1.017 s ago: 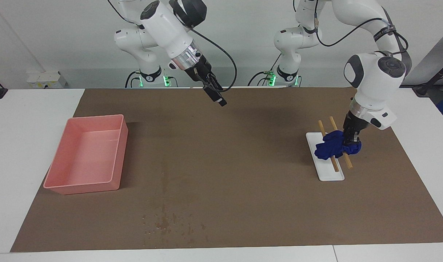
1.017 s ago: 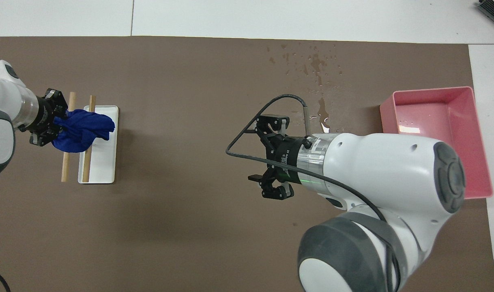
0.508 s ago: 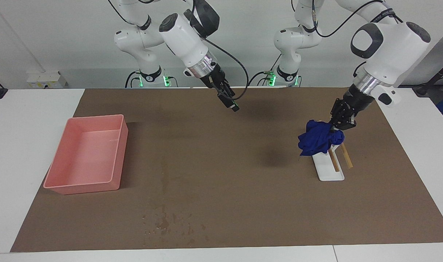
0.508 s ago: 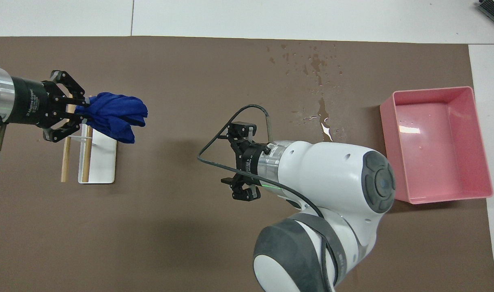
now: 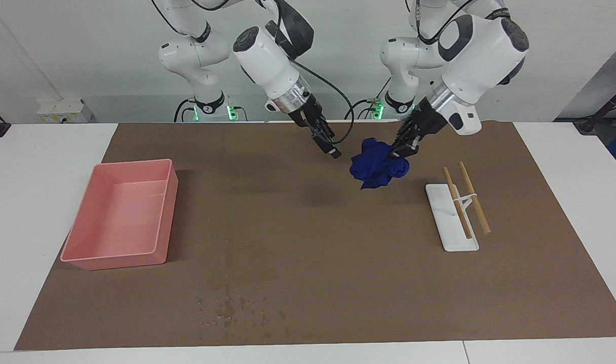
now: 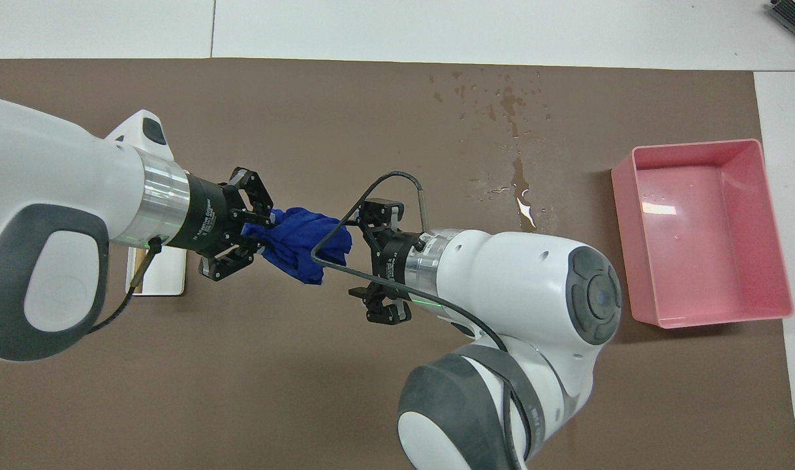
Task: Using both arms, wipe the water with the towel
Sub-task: 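Carry the towel with the left gripper into the right gripper's grasp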
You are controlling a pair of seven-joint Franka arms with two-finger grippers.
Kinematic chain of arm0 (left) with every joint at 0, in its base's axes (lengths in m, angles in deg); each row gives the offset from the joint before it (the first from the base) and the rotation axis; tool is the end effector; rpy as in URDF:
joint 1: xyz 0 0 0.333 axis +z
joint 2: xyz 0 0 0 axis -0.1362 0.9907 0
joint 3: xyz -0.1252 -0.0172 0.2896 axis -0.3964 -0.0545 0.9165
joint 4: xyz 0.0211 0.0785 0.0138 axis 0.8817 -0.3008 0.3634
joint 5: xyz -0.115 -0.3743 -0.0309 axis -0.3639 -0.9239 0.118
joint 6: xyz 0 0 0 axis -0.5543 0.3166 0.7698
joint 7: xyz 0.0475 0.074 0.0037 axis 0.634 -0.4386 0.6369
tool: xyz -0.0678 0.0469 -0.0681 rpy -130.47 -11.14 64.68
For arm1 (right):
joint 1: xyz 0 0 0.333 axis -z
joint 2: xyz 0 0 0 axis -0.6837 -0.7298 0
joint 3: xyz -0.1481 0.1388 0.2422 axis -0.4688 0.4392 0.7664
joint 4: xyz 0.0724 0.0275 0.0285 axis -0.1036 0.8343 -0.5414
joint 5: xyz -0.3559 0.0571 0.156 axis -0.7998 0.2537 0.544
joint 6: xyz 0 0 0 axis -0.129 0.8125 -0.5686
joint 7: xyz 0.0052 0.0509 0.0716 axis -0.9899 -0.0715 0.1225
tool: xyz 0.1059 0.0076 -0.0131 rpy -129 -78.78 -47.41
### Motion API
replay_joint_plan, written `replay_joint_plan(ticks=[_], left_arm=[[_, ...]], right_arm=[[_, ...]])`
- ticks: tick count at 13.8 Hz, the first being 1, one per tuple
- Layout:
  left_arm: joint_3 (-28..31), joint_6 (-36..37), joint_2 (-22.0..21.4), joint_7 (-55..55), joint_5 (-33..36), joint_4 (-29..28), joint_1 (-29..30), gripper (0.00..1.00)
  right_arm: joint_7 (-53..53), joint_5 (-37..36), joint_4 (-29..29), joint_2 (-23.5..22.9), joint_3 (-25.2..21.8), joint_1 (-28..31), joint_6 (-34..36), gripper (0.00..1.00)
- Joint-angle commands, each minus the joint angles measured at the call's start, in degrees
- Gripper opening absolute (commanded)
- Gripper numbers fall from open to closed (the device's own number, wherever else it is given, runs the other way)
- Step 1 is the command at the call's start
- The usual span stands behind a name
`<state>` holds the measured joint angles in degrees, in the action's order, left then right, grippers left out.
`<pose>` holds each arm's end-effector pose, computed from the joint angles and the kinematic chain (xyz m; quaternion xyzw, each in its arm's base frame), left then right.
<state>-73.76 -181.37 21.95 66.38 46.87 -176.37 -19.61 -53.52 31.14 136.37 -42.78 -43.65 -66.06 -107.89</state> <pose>0.5155 -0.2273 0.5553 0.8296 0.5160 -0.1401 0.1608 0.4897 0.3624 0.5105 -0.7140 0.6205 0.1298 0.2972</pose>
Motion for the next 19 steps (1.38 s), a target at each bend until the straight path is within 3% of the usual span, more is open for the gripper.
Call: replay_joint_plan(ticks=[1,5,9,10,12,13,19], left_arm=[[1.0,0.1,-3.03,3.54,-1.2,-2.98,-3.41,0.0],[1.09,-0.43,-3.2,6.63,-6.73,-2.45,-5.27,0.0],[1.0,-0.43,-3.47,6.63,-7.18,-2.72,-5.62,0.0],[1.0,-0.43,-3.47,6.63,-7.18,-2.71,-5.7,0.0],[0.91,-0.61,-3.47,6.63,-7.18,-2.71,-5.7,0.0],[0.91,-0.61,-3.47,6.55,-7.18,-2.71,-5.7,0.0],[1.0,-1.48,-3.47,6.54,-7.18,-2.8,-5.79,0.0]], right_arm=[[-0.68,1.64,-0.48,-1.05,-0.09,-0.54,-1.39,1.0],[-0.68,1.72,-0.48,-1.4,-0.09,-1.15,-2.18,1.0],[-0.5,1.72,-0.48,-1.4,-0.09,-1.16,-2.27,1.0],[-0.15,1.64,-0.48,-1.4,-0.09,-1.24,-2.27,0.83],[-0.06,1.55,-0.57,-1.49,-0.09,-1.16,-2.27,0.22],[-0.06,1.63,-1.01,-1.67,-0.09,-1.15,-2.1,0.0],[0.29,1.64,-1.8,-2.02,-0.09,-0.63,0.1,0.0]])
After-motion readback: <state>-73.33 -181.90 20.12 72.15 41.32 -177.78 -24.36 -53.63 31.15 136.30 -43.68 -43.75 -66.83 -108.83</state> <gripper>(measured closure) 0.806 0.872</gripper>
